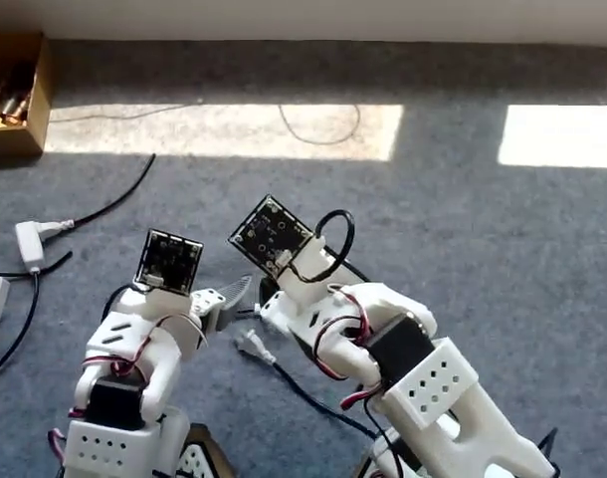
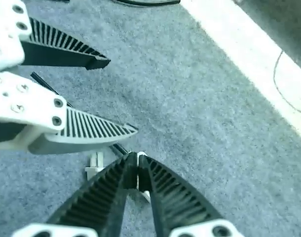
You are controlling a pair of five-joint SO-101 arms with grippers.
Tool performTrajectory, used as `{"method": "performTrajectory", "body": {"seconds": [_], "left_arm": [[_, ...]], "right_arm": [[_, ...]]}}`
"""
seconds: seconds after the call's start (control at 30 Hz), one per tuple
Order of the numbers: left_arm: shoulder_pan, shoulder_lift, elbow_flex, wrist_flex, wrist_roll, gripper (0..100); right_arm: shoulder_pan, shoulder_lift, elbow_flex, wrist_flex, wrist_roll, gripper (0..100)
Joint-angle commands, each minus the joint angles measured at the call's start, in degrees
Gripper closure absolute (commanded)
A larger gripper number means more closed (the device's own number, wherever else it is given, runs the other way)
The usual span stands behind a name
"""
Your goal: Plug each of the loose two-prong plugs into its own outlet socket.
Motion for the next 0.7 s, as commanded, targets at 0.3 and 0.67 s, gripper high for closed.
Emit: {"method": "performTrajectory", "body": {"seconds": [0.3, 0.67], "left_arm": [[-13.67, 9.36, -8.66, -2.64, 5.01, 69], [-13.76, 23.52, -10.07, -9.41, 5.01, 69]], "right_arm": [[-14.73, -1.1, 20.88, -2.86, 3.69, 98.8], [-10.24, 14.11, 20.97, -17.01, 1.58, 81.1]]}}
